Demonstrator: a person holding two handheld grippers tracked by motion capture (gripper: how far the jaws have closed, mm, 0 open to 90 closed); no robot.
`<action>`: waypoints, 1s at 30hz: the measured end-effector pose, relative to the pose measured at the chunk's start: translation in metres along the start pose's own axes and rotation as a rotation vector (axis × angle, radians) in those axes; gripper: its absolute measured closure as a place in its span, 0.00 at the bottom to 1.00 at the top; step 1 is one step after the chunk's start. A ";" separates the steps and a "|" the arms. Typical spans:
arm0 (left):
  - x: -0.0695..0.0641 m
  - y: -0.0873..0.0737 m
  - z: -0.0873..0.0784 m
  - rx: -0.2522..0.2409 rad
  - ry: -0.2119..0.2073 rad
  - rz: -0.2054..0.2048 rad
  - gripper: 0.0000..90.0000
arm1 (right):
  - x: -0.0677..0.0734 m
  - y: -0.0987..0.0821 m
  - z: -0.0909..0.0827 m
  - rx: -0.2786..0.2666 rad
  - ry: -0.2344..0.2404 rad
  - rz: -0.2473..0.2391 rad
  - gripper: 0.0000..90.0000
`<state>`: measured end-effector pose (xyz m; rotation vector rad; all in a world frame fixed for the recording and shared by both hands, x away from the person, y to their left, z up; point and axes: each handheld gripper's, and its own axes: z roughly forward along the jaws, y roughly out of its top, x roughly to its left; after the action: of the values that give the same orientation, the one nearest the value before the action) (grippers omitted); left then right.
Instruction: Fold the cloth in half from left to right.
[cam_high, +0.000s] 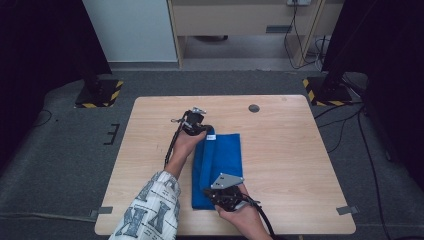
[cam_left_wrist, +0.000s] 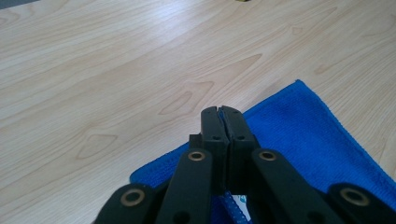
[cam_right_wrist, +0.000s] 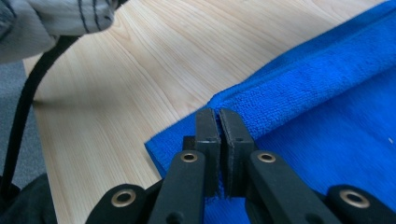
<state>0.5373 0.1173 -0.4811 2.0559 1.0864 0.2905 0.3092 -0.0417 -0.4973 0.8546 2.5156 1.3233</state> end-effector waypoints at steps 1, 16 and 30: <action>-0.002 0.000 0.002 0.002 -0.003 0.001 0.98 | 0.000 0.000 0.000 0.000 0.000 0.000 0.97; -0.023 0.006 0.025 0.006 -0.024 -0.011 0.98 | -0.014 -0.021 -0.018 0.020 -0.030 0.030 0.97; -0.037 0.012 0.036 0.031 -0.044 0.001 0.97 | -0.023 -0.030 -0.028 0.044 -0.054 0.047 0.94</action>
<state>0.5403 0.0649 -0.4915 2.0809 1.0693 0.2291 0.3046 -0.0878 -0.5074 0.9511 2.5066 1.2450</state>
